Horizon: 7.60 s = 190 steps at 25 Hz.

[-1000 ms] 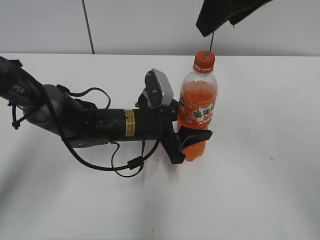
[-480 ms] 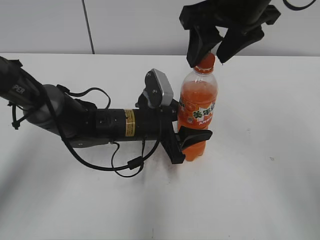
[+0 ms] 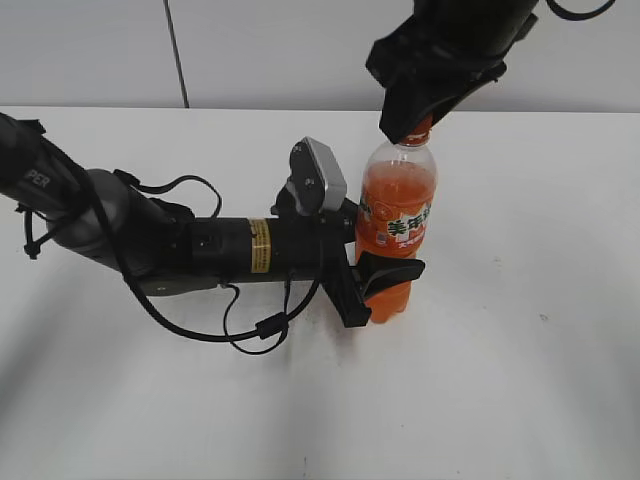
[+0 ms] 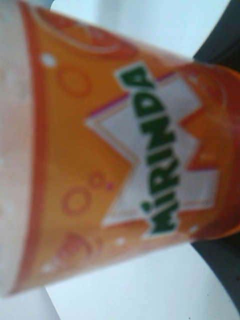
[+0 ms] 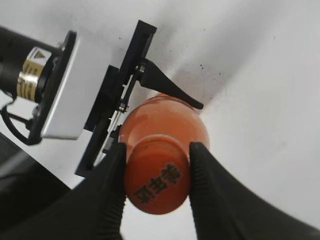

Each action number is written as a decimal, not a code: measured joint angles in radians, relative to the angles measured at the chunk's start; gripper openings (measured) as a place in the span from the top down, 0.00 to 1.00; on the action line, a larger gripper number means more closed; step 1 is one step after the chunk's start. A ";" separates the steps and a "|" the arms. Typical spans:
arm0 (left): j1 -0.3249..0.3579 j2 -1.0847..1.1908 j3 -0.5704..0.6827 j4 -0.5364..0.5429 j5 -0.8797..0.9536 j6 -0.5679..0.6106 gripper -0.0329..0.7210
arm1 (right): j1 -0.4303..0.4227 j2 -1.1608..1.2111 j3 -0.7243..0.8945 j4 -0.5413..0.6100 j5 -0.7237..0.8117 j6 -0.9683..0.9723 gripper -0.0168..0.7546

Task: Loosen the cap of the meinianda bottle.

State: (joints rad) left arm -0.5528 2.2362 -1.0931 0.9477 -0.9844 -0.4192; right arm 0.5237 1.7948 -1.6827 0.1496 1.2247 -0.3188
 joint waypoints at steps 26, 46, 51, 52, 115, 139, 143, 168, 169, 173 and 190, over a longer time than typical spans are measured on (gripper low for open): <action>0.000 0.000 0.000 0.008 -0.002 0.006 0.42 | 0.000 -0.087 -0.001 0.043 0.001 -0.837 0.24; 0.000 0.000 0.000 0.008 -0.002 0.004 0.42 | 0.000 -0.040 -0.001 -0.008 0.001 0.341 0.28; 0.000 0.000 0.000 0.008 -0.002 0.004 0.42 | 0.000 -0.014 -0.001 -0.007 0.001 0.342 0.46; 0.000 0.000 0.000 0.007 -0.002 0.004 0.42 | 0.000 -0.012 0.000 -0.006 0.000 0.341 0.52; 0.000 0.001 0.000 0.015 -0.006 0.002 0.42 | 0.000 -0.083 -0.040 0.024 0.004 -0.675 0.24; 0.000 0.001 0.000 0.042 -0.008 -0.005 0.42 | -0.199 -0.063 0.045 0.340 0.001 0.182 0.24; 0.000 0.001 0.000 0.045 -0.008 -0.007 0.42 | -0.199 -0.039 0.053 0.355 0.000 0.177 0.24; 0.003 0.001 0.000 0.051 -0.011 -0.009 0.42 | -0.200 -0.035 0.101 0.375 0.007 0.092 0.61; 0.003 0.001 -0.001 0.051 -0.011 -0.011 0.42 | -0.200 -0.037 0.090 0.363 0.007 0.078 0.62; 0.007 0.001 -0.001 0.060 -0.013 -0.012 0.42 | -0.200 -0.075 0.032 0.332 0.002 0.062 0.63; 0.010 0.001 -0.001 0.065 -0.015 -0.012 0.42 | -0.428 -0.192 0.333 0.032 -0.204 0.165 0.63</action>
State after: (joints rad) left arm -0.5424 2.2370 -1.0941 1.0124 -0.9990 -0.4313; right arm 0.0958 1.6026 -1.3496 0.1815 1.0208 -0.1543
